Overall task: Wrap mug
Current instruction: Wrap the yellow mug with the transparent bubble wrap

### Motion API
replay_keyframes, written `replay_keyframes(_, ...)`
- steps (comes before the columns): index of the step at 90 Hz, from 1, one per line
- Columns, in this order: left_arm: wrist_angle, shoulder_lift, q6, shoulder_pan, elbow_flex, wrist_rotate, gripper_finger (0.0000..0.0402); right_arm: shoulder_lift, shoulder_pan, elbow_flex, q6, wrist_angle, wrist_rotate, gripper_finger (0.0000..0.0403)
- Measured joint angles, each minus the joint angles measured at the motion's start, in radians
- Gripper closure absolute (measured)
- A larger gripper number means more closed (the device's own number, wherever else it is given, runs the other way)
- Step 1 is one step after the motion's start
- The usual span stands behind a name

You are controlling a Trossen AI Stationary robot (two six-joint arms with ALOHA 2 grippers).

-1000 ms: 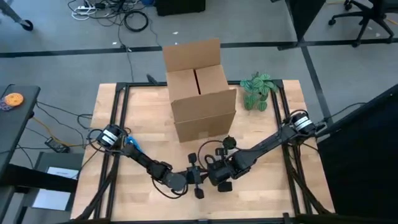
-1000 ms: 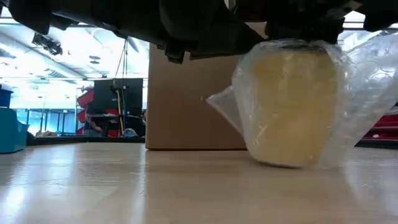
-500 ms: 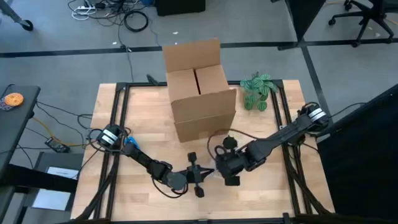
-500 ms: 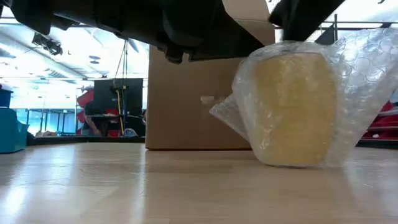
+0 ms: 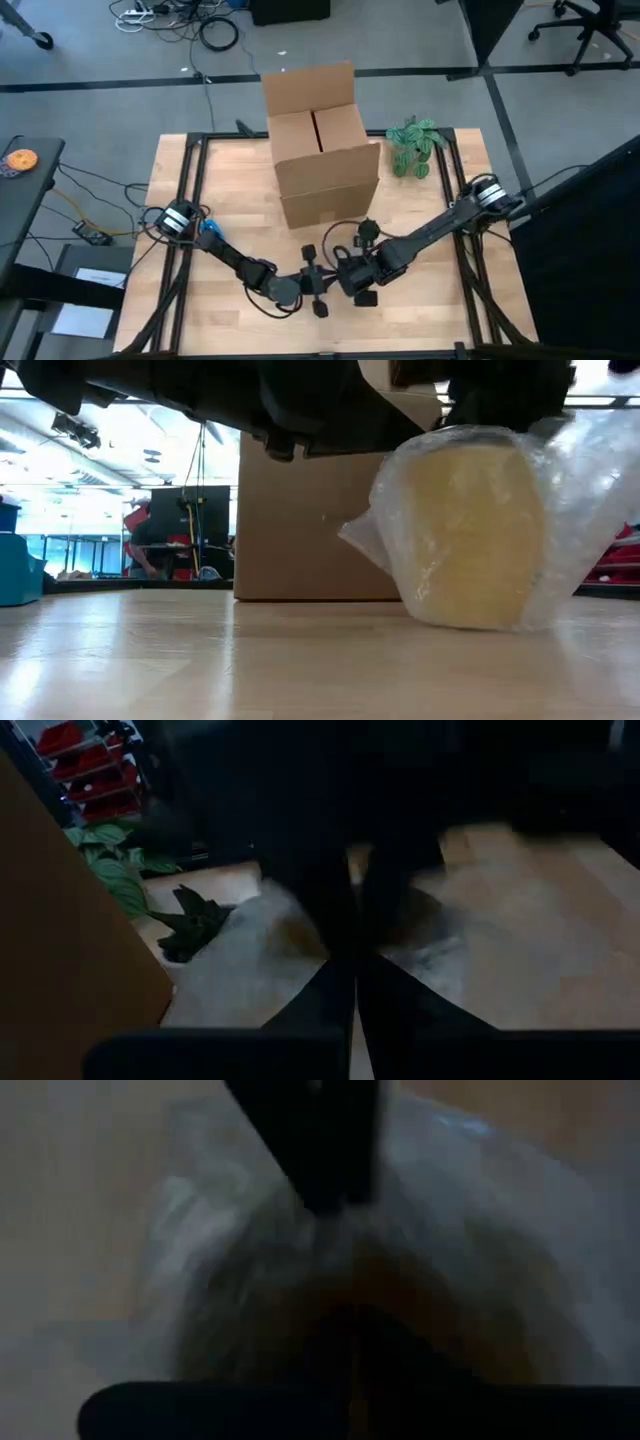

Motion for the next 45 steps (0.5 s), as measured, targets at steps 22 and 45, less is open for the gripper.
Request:
replay_keyframes(22, -0.002, 0.000, 0.003, 0.000, 0.000, 0.000, 0.0402, 0.011, -0.011, 0.010, -0.008, -0.007, -0.026, 0.0403)
replay_keyframes(45, -0.001, 0.000, 0.008, 0.000, 0.000, -0.002, 0.0402, -0.144, 0.000, 0.043, -0.016, -0.093, 0.021, 0.0402)
